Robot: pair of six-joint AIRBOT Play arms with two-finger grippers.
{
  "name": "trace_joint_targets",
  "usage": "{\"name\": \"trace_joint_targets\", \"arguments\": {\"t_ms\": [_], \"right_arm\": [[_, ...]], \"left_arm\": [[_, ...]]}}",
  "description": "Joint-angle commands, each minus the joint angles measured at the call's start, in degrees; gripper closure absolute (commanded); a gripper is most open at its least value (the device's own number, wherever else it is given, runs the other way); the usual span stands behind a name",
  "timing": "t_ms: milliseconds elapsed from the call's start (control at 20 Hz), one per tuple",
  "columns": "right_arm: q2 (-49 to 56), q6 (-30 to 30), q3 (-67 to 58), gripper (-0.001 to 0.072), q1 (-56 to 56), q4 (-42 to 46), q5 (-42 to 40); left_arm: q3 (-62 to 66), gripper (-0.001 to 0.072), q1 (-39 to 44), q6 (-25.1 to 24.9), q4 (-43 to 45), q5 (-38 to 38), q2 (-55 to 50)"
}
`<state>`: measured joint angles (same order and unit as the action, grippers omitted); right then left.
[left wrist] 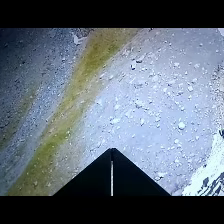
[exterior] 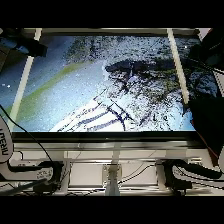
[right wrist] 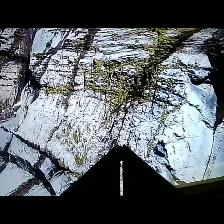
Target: Fold the clothes and pants, and hang the long-sleeved shirts on hangers.
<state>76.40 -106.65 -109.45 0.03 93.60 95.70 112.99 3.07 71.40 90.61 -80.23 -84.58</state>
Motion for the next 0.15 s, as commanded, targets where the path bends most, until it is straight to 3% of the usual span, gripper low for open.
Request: {"name": "trace_joint_targets", "arguments": {"t_ms": [0,100], "right_arm": [[0.0,-0.5,0.0,0.0675,0.0,0.2,-0.4],[0.0,-0.5,0.0,0.0675,0.0,0.2,-0.4]], "left_arm": [[0.0,0.0675,-0.1,0.0,0.0,0.0,0.0],[0.0,0.0675,-0.1,0.0,0.0,0.0,0.0]]}}
